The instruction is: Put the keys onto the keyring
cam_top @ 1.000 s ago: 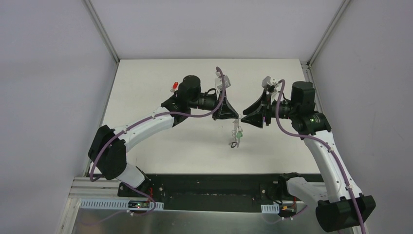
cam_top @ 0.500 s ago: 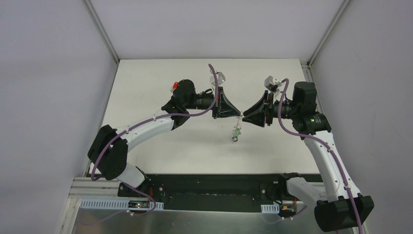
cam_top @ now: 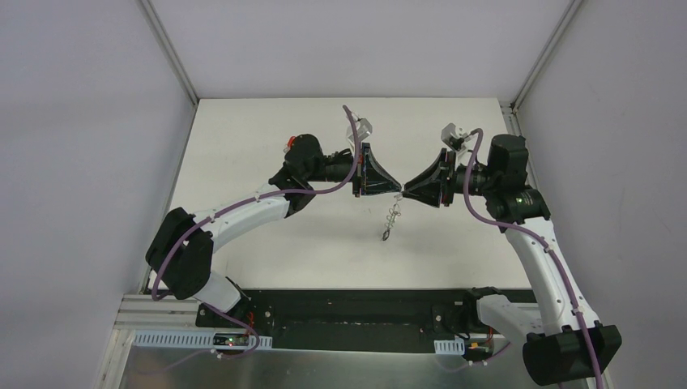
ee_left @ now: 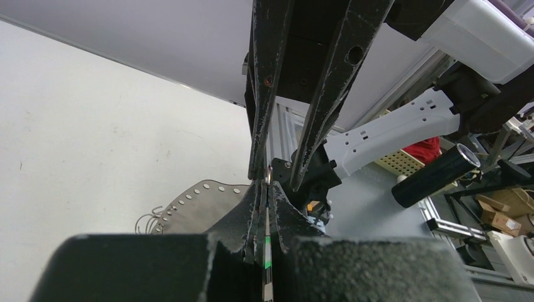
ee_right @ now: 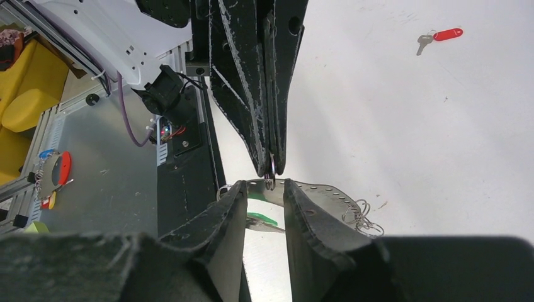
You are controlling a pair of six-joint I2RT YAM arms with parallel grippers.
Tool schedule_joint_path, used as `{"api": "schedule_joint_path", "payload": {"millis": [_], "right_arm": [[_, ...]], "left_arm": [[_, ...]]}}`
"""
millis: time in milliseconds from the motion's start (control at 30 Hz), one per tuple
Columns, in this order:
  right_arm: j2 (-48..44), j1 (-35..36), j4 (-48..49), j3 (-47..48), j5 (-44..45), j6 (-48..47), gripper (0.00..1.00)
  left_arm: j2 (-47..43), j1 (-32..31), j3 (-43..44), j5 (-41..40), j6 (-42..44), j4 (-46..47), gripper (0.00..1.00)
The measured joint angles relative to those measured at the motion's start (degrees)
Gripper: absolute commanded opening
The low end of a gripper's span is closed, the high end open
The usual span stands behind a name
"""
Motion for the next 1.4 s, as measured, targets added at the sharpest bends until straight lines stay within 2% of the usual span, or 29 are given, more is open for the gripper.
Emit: {"api": "schedule_joint_path", "payload": {"millis": [100,267,500,933,1033,1067,1400], "right_arm": [[0.02,0.00,1.31,-0.52,0.00,0.96,0.26],[0.59,-0.02,3.69,-1.46,-0.20,3.48,0.14],[1.53,-0.04,8.15,-2.80,-1.55,7.23,0.14],[1.92,-0.04,11.15,-2.89,-1.70,8.26,0.14],[1.95,-0.04,10.91,-2.89,-1.68,8.28,0.14],[1.95,-0.04,10.45,-2.86,-1.66,8.28,0.00],[2.14,0.57,2.12,-1.03,0.17,2.14,0.00]], "left_arm": [[0.00,0.00,-0.11,0.00,-0.57,0.72,0.00],[0.00,0.00,-0.17,0.00,-0.87,1.14,0.00],[0.00,0.02,-0.17,-0.09,-0.83,0.94,0.00],[0.00,0.33,-0.17,-0.28,-0.39,0.50,0.00],[0.00,0.33,-0.17,-0.26,0.33,-0.09,0.00],[0.00,0.33,-0.17,-0.24,0.55,-0.31,0.00],[0.00,0.26,-0.15,0.02,2.19,-2.82,0.00]]}}
